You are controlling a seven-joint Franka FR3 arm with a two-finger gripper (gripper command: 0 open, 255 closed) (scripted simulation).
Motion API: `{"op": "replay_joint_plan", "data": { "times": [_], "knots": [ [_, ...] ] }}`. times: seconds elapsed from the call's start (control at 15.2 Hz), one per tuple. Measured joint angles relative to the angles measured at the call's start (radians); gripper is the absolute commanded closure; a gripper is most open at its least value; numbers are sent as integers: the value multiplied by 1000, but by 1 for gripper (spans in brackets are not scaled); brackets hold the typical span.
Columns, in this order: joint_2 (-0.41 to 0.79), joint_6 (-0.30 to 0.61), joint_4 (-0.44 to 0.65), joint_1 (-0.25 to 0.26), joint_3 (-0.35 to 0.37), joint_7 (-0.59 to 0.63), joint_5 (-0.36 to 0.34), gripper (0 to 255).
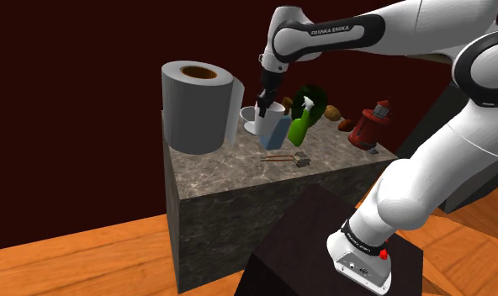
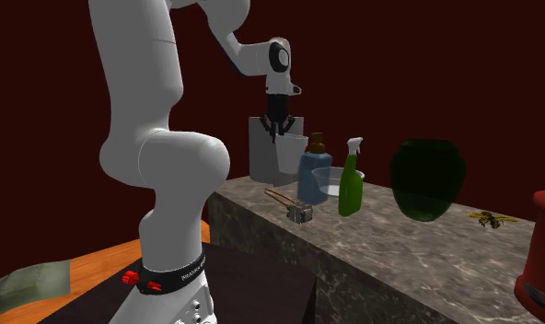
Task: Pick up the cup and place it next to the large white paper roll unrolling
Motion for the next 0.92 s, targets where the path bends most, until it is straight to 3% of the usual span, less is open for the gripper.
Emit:
{"op": "replay_joint_plan", "data": {
  "times": [0.92],
  "knots": [
    [61,187,-127,-1,-2,-5,5,255]
  ]
}}
